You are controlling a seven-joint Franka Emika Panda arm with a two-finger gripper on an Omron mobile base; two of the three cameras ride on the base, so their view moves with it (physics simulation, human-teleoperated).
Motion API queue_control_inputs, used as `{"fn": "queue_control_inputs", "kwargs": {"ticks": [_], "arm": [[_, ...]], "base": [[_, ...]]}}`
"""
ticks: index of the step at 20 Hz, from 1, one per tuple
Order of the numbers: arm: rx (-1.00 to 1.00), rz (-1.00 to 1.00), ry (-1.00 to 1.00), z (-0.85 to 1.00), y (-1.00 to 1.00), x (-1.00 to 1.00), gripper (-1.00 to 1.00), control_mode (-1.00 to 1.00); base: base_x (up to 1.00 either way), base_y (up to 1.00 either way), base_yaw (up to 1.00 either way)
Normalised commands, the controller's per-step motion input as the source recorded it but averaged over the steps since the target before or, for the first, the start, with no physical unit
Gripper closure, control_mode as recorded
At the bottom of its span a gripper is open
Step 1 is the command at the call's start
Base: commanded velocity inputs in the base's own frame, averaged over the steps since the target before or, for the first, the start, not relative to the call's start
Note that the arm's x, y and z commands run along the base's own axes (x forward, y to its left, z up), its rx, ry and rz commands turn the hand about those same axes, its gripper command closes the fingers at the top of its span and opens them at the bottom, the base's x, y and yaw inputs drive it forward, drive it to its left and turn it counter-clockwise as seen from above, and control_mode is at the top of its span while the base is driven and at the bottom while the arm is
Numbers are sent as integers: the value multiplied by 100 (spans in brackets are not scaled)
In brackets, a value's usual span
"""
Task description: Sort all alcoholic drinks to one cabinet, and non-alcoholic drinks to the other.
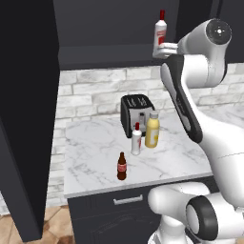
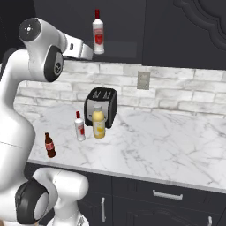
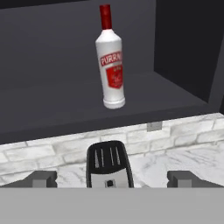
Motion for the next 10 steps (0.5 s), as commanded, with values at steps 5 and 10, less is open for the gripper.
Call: {"fn": "queue_control_inputs", "kwargs": {"ticks": [5, 10], "arm": [[0, 4, 5, -31, 8, -18, -100, -100], [0, 4, 6, -34, 11, -16, -100, -100]], "base": [[0, 0, 0], [0, 0, 0]]}}
